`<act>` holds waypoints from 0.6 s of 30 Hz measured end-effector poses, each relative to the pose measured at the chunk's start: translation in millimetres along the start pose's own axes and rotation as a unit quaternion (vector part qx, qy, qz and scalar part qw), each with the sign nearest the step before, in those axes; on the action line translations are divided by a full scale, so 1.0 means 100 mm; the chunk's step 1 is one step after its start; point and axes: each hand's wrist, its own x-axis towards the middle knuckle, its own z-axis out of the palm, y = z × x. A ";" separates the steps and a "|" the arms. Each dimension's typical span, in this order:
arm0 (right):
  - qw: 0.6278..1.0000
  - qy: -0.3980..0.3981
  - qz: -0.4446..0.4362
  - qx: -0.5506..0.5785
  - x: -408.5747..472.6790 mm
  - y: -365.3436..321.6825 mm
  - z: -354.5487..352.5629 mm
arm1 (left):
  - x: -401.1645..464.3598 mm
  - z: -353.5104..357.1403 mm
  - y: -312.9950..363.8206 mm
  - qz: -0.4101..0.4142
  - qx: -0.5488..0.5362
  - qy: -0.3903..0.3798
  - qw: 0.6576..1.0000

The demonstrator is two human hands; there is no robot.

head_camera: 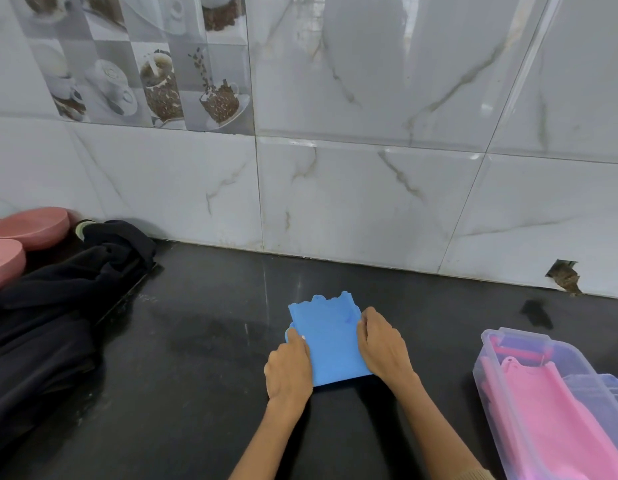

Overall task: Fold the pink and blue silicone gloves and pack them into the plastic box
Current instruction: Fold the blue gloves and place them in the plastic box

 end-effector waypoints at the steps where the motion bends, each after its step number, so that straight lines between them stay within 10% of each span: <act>1: 1.000 -0.002 -0.010 -0.009 0.01 0.00 0.00 | 0.00 0.01 0.00 0.002 -0.001 0.004 1.000; 18: 0.995 -0.028 0.100 -0.008 -0.07 0.02 0.02 | -0.06 0.11 -0.01 -0.048 -0.001 0.086 0.995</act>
